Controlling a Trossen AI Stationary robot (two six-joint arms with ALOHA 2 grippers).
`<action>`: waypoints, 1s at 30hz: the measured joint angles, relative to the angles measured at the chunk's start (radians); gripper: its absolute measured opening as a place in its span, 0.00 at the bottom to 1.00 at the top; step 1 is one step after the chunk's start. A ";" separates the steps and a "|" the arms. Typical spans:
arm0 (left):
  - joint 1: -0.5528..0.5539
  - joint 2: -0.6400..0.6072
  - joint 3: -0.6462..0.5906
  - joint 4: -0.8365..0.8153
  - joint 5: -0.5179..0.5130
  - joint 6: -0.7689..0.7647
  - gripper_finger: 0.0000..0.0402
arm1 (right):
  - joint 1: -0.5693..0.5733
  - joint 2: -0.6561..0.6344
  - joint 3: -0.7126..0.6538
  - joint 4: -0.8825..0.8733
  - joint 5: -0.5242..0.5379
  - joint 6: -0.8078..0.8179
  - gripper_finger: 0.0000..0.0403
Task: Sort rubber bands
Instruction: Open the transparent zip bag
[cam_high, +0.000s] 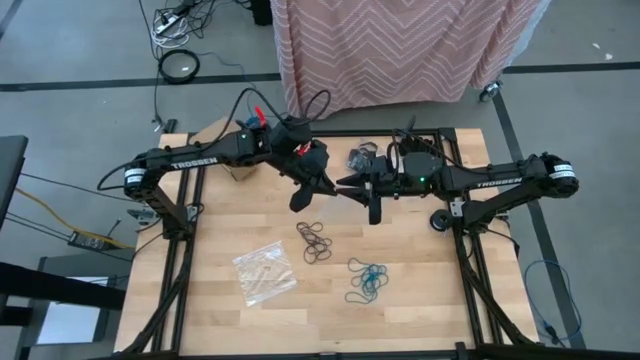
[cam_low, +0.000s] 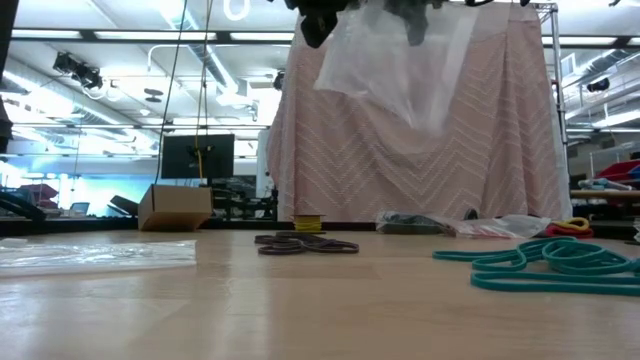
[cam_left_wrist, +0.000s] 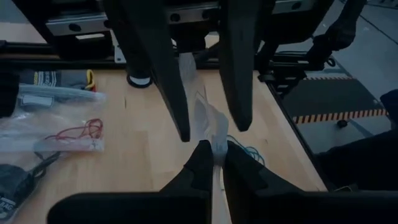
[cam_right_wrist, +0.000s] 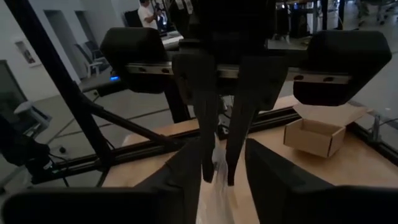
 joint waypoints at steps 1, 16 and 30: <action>0.000 0.000 0.001 0.000 0.000 0.000 0.06 | 0.000 0.000 0.000 -0.001 0.001 0.000 0.25; 0.000 0.000 0.003 0.018 -0.014 0.003 0.14 | -0.004 -0.001 0.001 -0.028 0.024 0.025 0.00; 0.001 0.000 0.002 0.017 -0.027 0.003 0.09 | -0.010 0.000 0.000 0.004 0.033 0.029 0.00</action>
